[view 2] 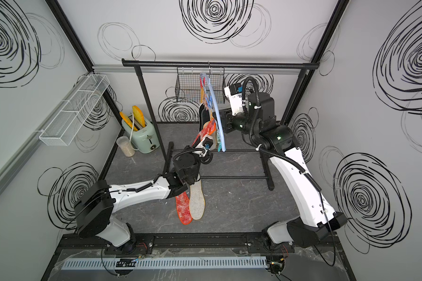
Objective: Take the shoe insoles off the hanger
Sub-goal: Open the clamp at the hanger.
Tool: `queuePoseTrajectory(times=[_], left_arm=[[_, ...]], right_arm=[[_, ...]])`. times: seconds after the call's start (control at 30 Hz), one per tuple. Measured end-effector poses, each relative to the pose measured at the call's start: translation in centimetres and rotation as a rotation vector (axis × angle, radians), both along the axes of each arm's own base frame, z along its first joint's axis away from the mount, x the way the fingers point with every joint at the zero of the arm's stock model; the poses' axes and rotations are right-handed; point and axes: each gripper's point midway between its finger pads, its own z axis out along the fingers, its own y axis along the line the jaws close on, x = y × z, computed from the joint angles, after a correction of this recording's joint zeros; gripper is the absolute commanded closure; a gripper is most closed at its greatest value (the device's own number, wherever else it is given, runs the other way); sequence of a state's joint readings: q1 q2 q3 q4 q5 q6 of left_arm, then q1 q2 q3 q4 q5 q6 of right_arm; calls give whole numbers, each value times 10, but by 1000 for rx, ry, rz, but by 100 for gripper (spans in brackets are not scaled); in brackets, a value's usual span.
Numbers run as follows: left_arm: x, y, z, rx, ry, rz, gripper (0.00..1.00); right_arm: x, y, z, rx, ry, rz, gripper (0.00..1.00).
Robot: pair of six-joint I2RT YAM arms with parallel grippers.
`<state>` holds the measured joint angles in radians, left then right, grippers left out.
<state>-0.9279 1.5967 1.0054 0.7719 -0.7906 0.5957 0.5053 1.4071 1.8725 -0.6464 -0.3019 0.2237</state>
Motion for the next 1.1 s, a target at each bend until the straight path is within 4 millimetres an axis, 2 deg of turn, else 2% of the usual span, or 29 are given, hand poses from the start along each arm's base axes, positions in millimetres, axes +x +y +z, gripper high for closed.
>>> queuePoseTrajectory(times=[0.33, 0.8, 0.97, 1.1], left_arm=[[0, 0, 0, 2, -1, 3, 100], [0, 2, -2, -15, 8, 9, 100], [0, 2, -18, -77, 65, 4, 100], [-7, 3, -52, -114, 153, -10, 100]], right_arm=[[-2, 1, 0, 22, 22, 8, 81], [-3, 2, 1, 50, 49, 9, 84], [-2, 2, 1, 51, 48, 8, 84], [-2, 2, 1, 52, 48, 10, 83]])
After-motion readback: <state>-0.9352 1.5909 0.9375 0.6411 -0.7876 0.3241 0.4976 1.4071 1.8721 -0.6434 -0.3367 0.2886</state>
